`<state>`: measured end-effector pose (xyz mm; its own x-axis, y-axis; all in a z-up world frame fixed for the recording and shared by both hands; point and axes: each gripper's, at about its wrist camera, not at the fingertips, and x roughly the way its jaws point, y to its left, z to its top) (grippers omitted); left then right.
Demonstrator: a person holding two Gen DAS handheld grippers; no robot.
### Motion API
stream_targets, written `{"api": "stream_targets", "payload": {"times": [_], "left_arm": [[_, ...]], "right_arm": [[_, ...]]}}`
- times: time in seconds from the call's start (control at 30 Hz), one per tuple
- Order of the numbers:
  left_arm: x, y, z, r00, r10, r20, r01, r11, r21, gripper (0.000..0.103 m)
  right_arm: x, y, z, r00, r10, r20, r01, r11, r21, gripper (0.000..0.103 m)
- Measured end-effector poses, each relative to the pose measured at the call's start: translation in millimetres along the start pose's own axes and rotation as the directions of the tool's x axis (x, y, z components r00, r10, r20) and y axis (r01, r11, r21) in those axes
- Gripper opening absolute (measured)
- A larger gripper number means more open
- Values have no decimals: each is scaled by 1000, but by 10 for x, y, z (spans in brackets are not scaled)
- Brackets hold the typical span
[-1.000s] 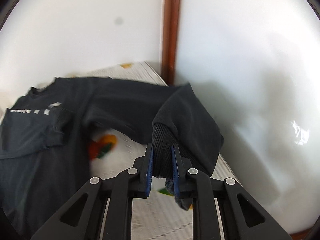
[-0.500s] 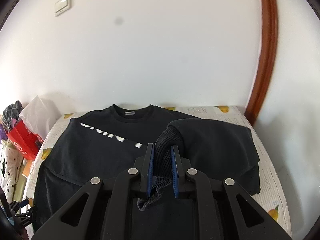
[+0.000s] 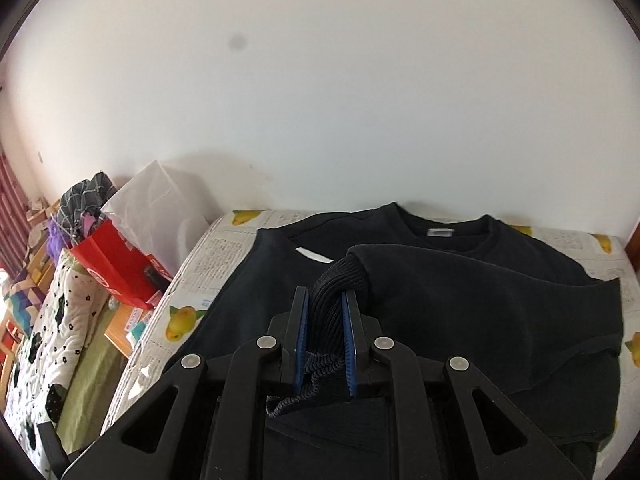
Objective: Fold small clothes
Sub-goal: 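Grasp the plain sleeve cuff with the right tool and fold it across the body, then open the right tool and lift it off the folded sleeve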
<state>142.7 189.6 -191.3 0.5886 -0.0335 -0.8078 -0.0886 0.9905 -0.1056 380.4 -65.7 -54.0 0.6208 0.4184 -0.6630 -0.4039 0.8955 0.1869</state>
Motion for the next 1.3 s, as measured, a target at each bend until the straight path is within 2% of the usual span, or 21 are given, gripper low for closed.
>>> {"api": "stream_targets", "payload": {"times": [0.13,0.37,0.47,0.53,0.6,0.63,0.8,1.03,1.13,1.23,1.3], "left_arm": [[-4,37,-9,1000,-25,10,25,1000,-11,56],[-10,74,-23,998,-55,18,55,998,-14,56],[-7,66,-21,998,-54,17,54,999,-8,56],[-8,63,-21,998,-54,17,54,999,-6,56],[-13,60,-26,999,-49,16,49,999,-7,56],[-15,58,-27,999,-47,15,47,999,-8,57],[-46,50,-47,999,-34,9,34,999,-20,57],[-31,59,30,1000,-27,-14,26,998,-59,57],[-20,10,107,1000,-19,-17,18,998,-56,57],[-13,-79,228,1000,6,-10,-6,999,-34,57],[-4,-140,333,1000,17,-4,-17,999,-30,57]], "right_arm": [[295,250,-24,997,57,-42,-58,998,-15,15],[808,496,-115,991,66,-120,-70,997,-25,17],[922,497,-162,984,84,-156,-86,996,-4,24],[902,474,-180,978,120,-172,-118,993,21,35],[802,449,-195,968,185,-170,-182,983,34,37],[723,442,-204,969,188,-160,-186,982,26,38],[265,277,-322,993,59,-102,-68,994,-88,45],[-278,-447,-664,996,-22,-86,21,1000,-15,46],[-490,-754,-844,993,-92,-67,93,996,11,46],[-653,-1060,-1042,980,-190,-61,192,981,17,46],[-710,-1278,-1191,971,-224,-78,227,973,37,46]]}}
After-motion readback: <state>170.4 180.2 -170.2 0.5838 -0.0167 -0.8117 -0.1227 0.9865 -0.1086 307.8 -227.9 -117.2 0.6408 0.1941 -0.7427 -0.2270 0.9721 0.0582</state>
